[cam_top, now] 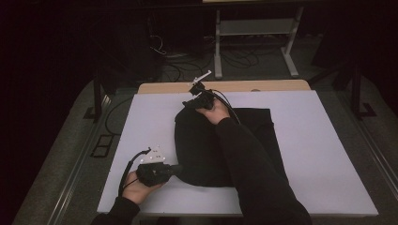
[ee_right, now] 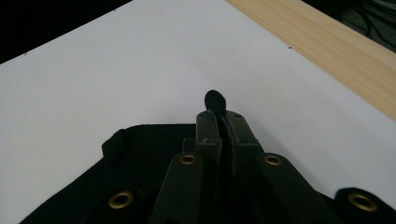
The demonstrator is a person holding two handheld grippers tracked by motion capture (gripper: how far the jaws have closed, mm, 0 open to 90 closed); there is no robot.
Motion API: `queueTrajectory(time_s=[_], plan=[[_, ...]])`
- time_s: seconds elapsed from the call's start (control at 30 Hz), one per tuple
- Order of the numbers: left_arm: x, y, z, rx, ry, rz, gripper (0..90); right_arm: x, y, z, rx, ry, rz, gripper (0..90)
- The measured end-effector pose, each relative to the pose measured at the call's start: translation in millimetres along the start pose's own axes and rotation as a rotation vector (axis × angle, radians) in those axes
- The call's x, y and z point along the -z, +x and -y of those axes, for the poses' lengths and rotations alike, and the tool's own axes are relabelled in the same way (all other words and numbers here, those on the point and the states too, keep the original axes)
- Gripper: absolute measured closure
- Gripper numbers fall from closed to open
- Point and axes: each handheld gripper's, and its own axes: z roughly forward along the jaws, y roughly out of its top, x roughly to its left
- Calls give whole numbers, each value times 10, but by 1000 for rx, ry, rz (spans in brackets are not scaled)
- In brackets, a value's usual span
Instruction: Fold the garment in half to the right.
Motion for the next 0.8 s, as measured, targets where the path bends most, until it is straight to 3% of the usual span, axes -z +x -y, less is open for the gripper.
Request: queueTrajectory(time_s=[0.37,0.8], plan=[[6,-22,-107,-18,-20,5,852,198,-20,-30,9,-21,6,841],[-12,-97,-338,-59,-53,15,852,434,-81,-45,23,-42,34,841]])
